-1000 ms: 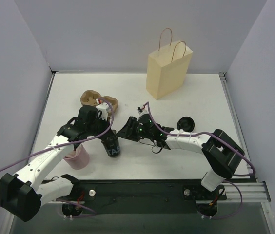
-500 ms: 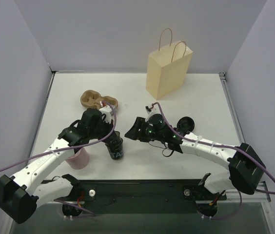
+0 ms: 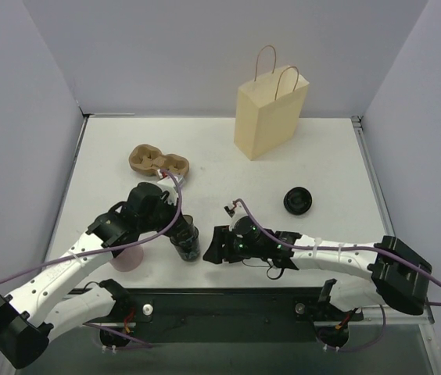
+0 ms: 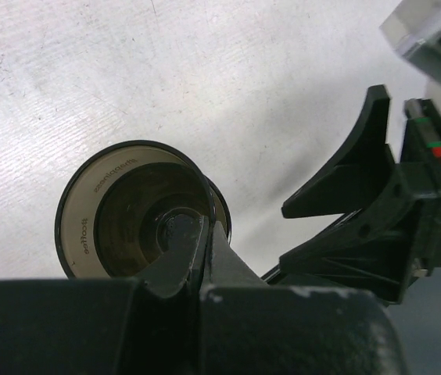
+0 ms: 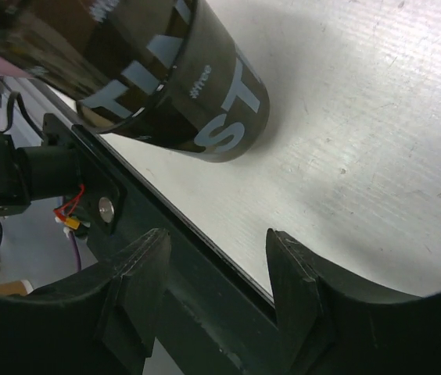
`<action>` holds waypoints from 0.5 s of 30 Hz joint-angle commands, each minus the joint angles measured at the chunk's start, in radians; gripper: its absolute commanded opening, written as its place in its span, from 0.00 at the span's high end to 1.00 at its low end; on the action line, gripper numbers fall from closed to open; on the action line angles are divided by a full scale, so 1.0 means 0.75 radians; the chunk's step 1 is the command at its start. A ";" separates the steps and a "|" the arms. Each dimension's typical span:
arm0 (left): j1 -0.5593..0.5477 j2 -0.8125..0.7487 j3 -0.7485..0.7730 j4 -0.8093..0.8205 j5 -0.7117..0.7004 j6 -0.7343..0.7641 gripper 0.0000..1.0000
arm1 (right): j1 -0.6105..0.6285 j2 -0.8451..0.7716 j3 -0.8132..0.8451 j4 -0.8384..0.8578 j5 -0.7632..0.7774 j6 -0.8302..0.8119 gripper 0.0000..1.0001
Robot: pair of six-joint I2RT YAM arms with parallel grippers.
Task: Pack the takeout coffee
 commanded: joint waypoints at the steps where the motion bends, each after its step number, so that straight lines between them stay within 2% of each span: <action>1: -0.015 -0.051 0.023 -0.022 -0.041 -0.029 1.00 | 0.028 0.106 -0.050 0.280 0.039 0.060 0.47; 4: -0.025 -0.065 0.039 -0.045 -0.057 -0.031 1.00 | 0.030 0.204 -0.040 0.394 0.027 0.065 0.48; 15: -0.066 -0.090 0.111 -0.114 -0.180 -0.012 1.00 | 0.013 0.444 0.118 0.485 0.039 0.036 0.48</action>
